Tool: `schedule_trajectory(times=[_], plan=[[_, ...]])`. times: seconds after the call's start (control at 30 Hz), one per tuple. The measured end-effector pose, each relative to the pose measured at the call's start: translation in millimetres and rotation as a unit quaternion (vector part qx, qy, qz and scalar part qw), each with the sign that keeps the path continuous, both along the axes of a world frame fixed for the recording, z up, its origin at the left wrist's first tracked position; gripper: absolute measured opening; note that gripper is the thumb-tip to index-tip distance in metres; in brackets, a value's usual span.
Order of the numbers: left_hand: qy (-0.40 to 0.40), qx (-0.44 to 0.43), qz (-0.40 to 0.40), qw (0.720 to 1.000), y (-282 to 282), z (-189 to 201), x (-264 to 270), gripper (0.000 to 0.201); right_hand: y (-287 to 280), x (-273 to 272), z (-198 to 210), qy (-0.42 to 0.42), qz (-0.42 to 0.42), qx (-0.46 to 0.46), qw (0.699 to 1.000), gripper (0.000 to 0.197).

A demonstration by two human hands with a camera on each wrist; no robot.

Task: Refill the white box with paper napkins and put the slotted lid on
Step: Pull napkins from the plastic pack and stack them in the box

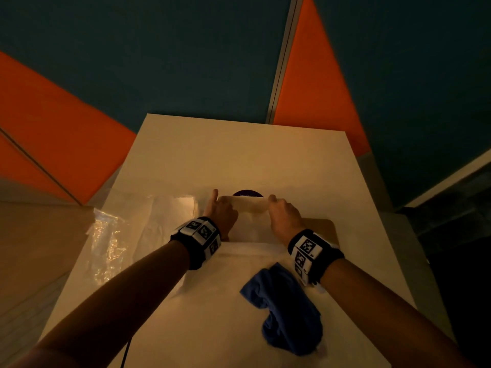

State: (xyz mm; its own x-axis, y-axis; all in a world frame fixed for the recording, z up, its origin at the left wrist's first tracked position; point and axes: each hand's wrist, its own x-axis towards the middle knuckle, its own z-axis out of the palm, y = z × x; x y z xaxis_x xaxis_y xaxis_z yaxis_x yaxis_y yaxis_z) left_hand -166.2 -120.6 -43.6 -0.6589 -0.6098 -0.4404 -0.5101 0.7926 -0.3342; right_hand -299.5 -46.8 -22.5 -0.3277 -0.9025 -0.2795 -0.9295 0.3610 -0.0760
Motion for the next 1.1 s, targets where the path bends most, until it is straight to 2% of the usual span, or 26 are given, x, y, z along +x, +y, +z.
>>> schedule_trajectory(times=[0.13,0.23,0.33,0.37,0.4,0.5,0.57,0.63,0.67,0.7,0.73,0.8,0.83,0.87,0.9,1.0,1.07,1.1], plan=[[0.014,0.013,0.008,1.0,7.1,-0.6,7.6,0.052,6.8,1.9,0.4,-0.008,0.009,-0.003,1.0,0.052],[0.056,0.01,0.029,0.998,13.3,6.3,12.4,0.052,14.3,5.4,1.0,0.006,0.036,-0.038,0.999,0.057],[0.121,-0.066,-0.014,0.99,23.7,10.8,16.5,0.033,19.7,9.5,2.9,0.059,0.11,-0.048,0.991,0.045],[0.125,-0.101,-0.036,0.986,25.4,13.3,18.0,0.024,20.1,10.3,2.9,0.078,0.134,-0.03,0.987,0.039],[0.113,-0.099,-0.049,0.987,25.7,13.6,19.1,0.019,19.7,9.7,2.3,0.096,0.147,-0.001,0.984,0.033],[0.039,-0.024,-0.007,0.999,19.0,3.0,16.6,0.03,13.1,6.7,-0.8,0.139,0.141,0.106,0.974,0.025],[0.005,-0.012,0.001,1.0,13.3,-0.2,11.7,0.035,7.6,7.8,-1.9,0.154,0.142,0.148,0.966,0.027],[0.033,0.001,0.002,0.999,10.8,-2.9,9.9,0.035,4.6,9.2,-2.7,0.154,0.145,0.161,0.964,0.028],[0.074,0.013,0.007,0.997,10.6,0.5,12.1,0.035,4.3,10.1,-1.8,0.145,0.144,0.158,0.966,0.028],[0.156,0.028,0.027,0.987,11.4,5.5,17.2,0.035,4.1,11.4,1.9,0.129,0.142,0.151,0.97,0.028],[0.276,0.048,0.064,0.958,13.5,12.6,25.6,0.034,3.4,13.1,8.6,0.113,0.141,0.141,0.973,0.028],[0.488,0.058,0.168,0.855,19.1,25.2,54.0,0.026,-0.3,21.4,27.7,0.082,0.149,0.115,0.979,0.027],[0.55,0.038,0.218,0.805,23.2,30.0,72.6,0.022,-3.8,29.3,38.3,0.061,0.159,0.098,0.981,0.026],[0.579,0.018,0.272,0.769,26.9,31.1,93.1,0.021,-8.9,39.9,47.0,0.034,0.178,0.078,0.98,0.024],[0.575,0.012,0.326,0.751,31.2,32.1,113.2,0.021,-15.5,53.8,54.4,0.004,0.206,0.055,0.977,0.022],[0.445,0.094,0.474,0.754,45.2,23.3,160.3,0.029,-40.5,106.2,62.0,-0.06,0.308,0.034,0.949,0.023],[0.409,0.135,0.513,0.743,54.9,15.0,171.4,0.037,-60.5,142.1,51.8,-0.057,0.371,0.052,0.926,0.028],[0.398,0.131,0.515,0.747,58.2,11.1,171.9,0.041,-69.9,158.9,44.9,-0.041,0.403,0.061,0.912,0.031]])
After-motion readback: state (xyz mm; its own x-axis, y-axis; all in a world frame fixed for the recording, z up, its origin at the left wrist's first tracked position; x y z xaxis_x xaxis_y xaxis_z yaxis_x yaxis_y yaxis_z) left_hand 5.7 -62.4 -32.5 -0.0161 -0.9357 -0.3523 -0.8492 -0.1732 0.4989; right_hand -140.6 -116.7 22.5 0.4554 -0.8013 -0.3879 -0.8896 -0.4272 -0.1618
